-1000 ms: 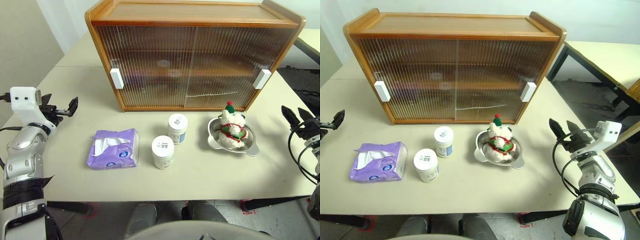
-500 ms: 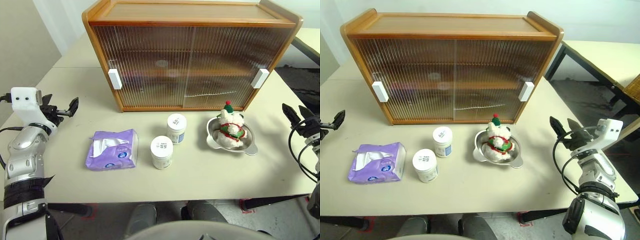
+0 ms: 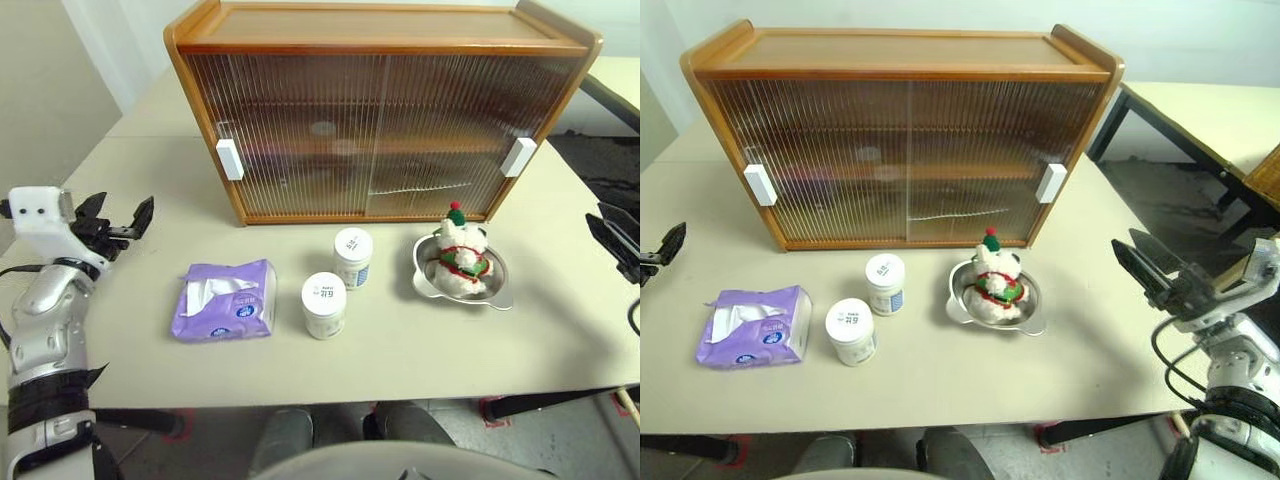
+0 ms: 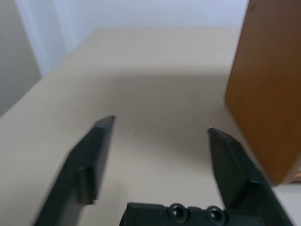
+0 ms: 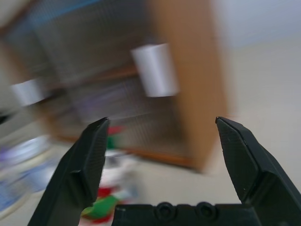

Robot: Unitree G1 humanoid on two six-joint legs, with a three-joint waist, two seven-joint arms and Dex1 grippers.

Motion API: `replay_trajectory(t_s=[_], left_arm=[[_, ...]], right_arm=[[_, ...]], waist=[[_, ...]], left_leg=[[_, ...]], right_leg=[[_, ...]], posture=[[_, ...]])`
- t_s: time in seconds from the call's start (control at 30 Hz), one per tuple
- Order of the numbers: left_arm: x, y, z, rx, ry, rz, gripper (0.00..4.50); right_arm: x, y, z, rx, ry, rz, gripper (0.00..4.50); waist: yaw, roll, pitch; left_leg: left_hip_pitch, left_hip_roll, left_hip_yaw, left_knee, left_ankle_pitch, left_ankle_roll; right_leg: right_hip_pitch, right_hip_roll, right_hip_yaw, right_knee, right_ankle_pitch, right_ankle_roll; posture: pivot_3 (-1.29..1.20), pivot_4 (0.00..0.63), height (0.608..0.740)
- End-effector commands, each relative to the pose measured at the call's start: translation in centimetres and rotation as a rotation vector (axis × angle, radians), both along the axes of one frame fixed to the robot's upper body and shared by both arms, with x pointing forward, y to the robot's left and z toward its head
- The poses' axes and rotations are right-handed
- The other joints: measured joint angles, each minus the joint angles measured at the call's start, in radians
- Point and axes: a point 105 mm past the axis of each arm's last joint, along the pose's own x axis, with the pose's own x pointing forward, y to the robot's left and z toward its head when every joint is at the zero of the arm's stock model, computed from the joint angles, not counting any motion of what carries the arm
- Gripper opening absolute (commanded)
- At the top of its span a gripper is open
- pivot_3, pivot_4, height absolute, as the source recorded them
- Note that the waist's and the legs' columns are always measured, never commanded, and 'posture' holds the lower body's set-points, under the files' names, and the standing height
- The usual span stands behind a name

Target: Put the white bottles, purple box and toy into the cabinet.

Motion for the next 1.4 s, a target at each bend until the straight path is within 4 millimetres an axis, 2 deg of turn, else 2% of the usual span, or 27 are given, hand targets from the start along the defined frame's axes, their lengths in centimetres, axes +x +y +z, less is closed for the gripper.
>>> replay_trajectory(t_s=[0.03,0.13,0.2,0.27,0.47,0.67,0.7,0.73,0.9,1.4], left_arm=[[-0.4,-1.8,1.8,0.038,-0.065,-0.133,2.53],[-0.7,-4.4,3.6,0.096,-0.146,-0.276,1.47],[-1.2,-6.7,4.9,0.142,-0.192,-0.403,0.77],[-1.3,-8.0,5.7,0.16,-0.213,-0.464,0.06],[0.2,-9.1,6.1,0.154,-0.215,-0.468,0.02],[0.7,-8.7,5.8,0.114,-0.213,-0.406,0.02],[0.8,-8.7,5.7,0.112,-0.209,-0.403,0.02],[1.0,-8.9,5.5,0.11,-0.204,-0.404,0.02],[1.6,-9.7,4.6,0.106,-0.161,-0.406,0.02],[3.0,-8.7,3.5,0.103,-0.103,-0.384,0.02]], right_arm=[[-1.4,3.8,0.8,-0.049,0.035,0.206,4.5],[-2.2,5.8,0.9,-0.093,0.054,0.283,4.5],[-2.0,7.6,0.7,-0.121,0.032,0.304,4.5],[-1.5,8.9,0.9,-0.121,-0.001,0.302,4.5],[-1.2,10.7,1.4,-0.114,-0.035,0.331,4.5],[-0.6,11.1,2.3,-0.124,-0.071,0.347,4.5],[-0.6,11.1,2.4,-0.124,-0.075,0.354,4.5],[-0.7,11.2,2.4,-0.127,-0.075,0.362,4.5],[-1.3,11.5,2.0,-0.165,-0.073,0.406,4.5],[-1.5,12.0,2.8,-0.177,-0.112,0.411,4.5]], waist=[[0.001,-0.001,0.0],[0.0,-0.002,0.0],[-0.005,-0.002,0.0],[-0.012,-0.003,0.001],[-0.024,-0.001,0.0],[-0.027,0.001,-0.001],[-0.027,0.001,-0.001],[-0.027,0.001,-0.001],[-0.026,0.001,-0.001],[-0.039,0.001,-0.002]], left_leg=[[0.0,0.0,0.0,0.0,0.0,0.0],[0.0,-0.001,0.0,0.005,-0.001,0.002],[0.0,-0.001,0.001,0.009,-0.003,0.004],[0.0,-0.001,0.0,0.014,-0.004,0.006],[-0.004,-0.002,-0.001,0.016,-0.007,0.01],[-0.012,-0.001,-0.002,0.015,-0.008,0.01],[-0.013,-0.001,-0.002,0.015,-0.008,0.01],[-0.014,-0.001,-0.002,0.016,-0.008,0.01],[-0.016,-0.002,-0.003,0.016,-0.009,0.01],[-0.015,-0.002,-0.003,0.019,-0.01,0.01]], right_leg=[[0.001,0.0,-0.001,0.0,0.0,0.0],[0.001,0.0,-0.001,0.001,-0.002,0.004],[0.001,0.0,-0.001,0.001,-0.002,0.004],[0.0,0.001,-0.001,0.001,-0.001,0.004],[-0.003,-0.002,0.001,0.001,0.0,0.004],[-0.01,-0.002,0.001,0.001,0.002,0.003],[-0.011,-0.001,0.0,0.001,0.003,0.004],[-0.012,-0.001,0.001,0.001,0.007,0.012],[-0.013,-0.002,0.001,0.0,0.006,0.013],[-0.012,-0.002,0.001,0.0,0.006,0.017]], posture=[[-0.03,0.015,0.74],[-0.06,0.023,0.74],[-0.07,0.031,0.74],[-0.07,0.032,0.74],[-0.08,0.027,0.74],[-0.08,0.022,0.74],[-0.09,0.022,0.74],[-0.09,0.021,0.74],[-0.11,0.017,0.74],[-0.14,0.006,0.74]])
